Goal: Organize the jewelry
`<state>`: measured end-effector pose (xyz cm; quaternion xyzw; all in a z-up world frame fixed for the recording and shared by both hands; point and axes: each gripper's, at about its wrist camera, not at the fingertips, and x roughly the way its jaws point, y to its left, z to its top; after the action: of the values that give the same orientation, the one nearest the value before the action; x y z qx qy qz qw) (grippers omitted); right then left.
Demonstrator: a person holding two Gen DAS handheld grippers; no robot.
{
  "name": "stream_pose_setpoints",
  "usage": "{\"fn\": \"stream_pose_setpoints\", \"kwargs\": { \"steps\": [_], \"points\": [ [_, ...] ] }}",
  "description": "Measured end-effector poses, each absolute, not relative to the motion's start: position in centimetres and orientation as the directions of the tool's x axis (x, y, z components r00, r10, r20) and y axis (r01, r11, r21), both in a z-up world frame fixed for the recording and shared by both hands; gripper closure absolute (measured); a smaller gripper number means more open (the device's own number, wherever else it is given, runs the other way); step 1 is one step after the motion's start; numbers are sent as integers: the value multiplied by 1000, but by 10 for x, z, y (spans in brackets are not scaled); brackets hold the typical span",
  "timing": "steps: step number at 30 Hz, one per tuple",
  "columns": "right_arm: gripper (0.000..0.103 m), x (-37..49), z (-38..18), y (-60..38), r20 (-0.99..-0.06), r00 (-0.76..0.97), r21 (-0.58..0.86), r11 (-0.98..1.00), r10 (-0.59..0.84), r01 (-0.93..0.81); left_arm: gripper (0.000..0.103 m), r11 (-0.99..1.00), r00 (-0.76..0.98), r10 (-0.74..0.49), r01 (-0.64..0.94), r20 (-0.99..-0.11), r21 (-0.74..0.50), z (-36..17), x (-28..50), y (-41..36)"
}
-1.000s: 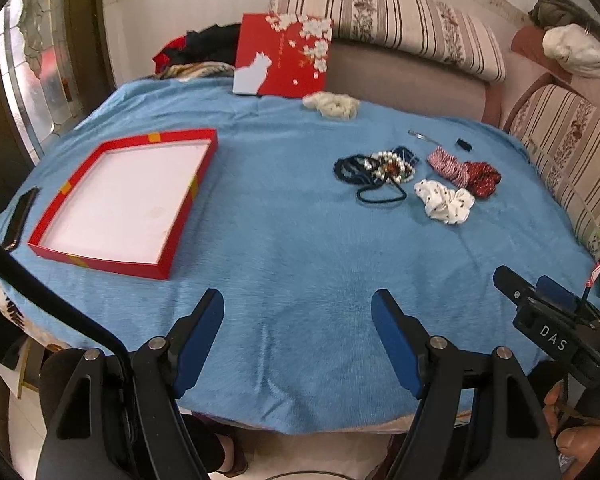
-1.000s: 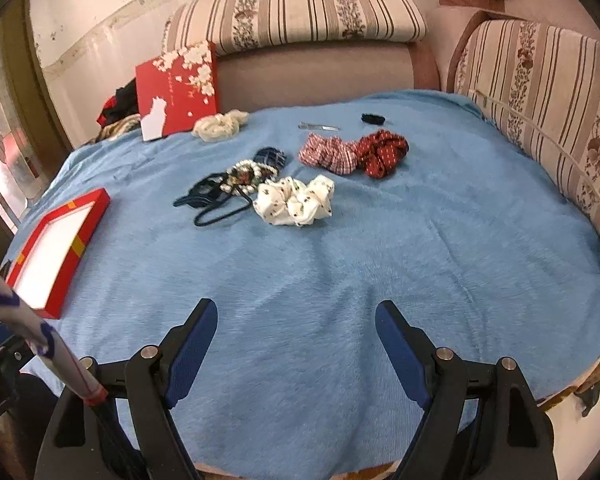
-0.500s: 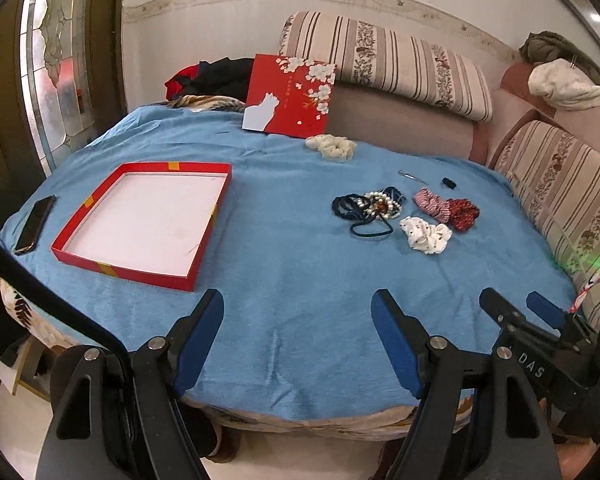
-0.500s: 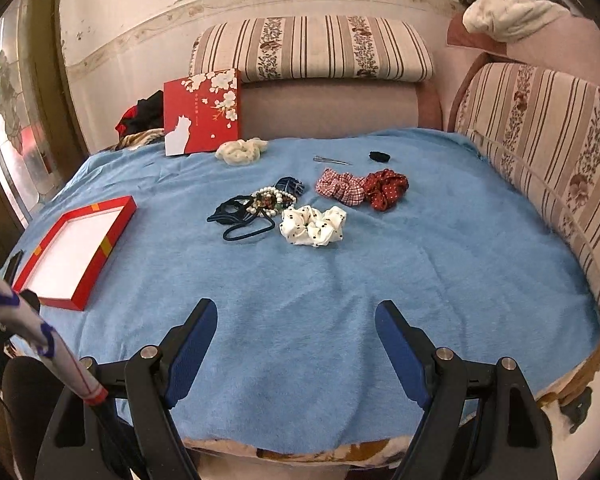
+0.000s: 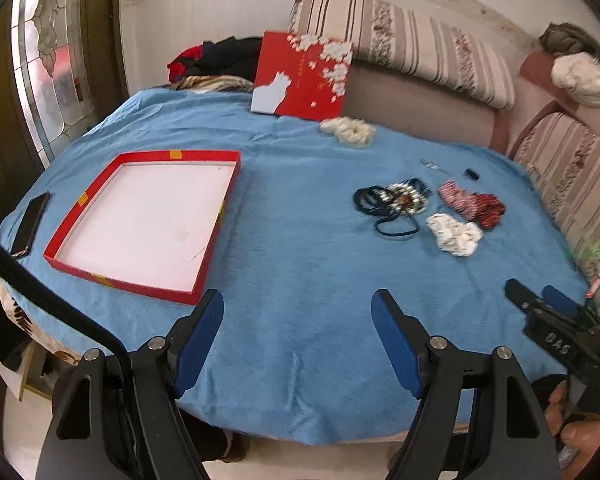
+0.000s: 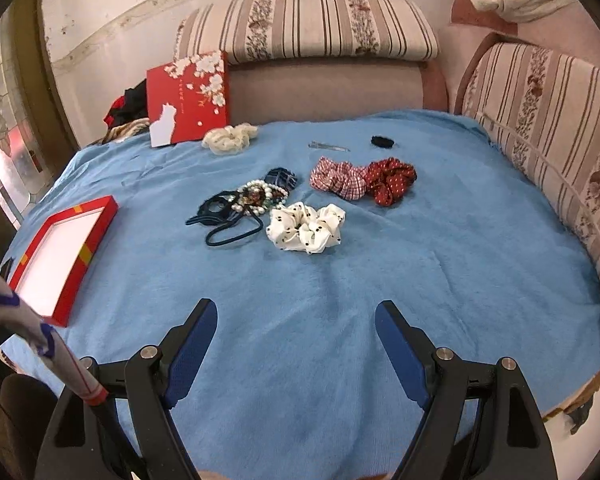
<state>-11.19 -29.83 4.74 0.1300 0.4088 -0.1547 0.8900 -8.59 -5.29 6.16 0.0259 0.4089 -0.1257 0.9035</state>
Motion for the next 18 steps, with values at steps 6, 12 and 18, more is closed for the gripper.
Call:
{"fn": "stream_pose_setpoints", "kwargs": {
  "steps": [6, 12, 18],
  "points": [
    [26, -93, 25, -324, -796, 590, 131, 913, -136, 387, 28, 960, 560, -209, 273, -802, -59, 39, -47, -73],
    [26, -73, 10, -351, -813, 573, 167, 900, -105, 402, 31, 935, 483, -279, 334, -830, -121, 19, -8, -108],
    [26, -45, 1, -380, -805, 591, 237, 885, -52, 400, 31, 908, 420, -331, 386, -845, -163, -2, 30, -151]
  ]
}}
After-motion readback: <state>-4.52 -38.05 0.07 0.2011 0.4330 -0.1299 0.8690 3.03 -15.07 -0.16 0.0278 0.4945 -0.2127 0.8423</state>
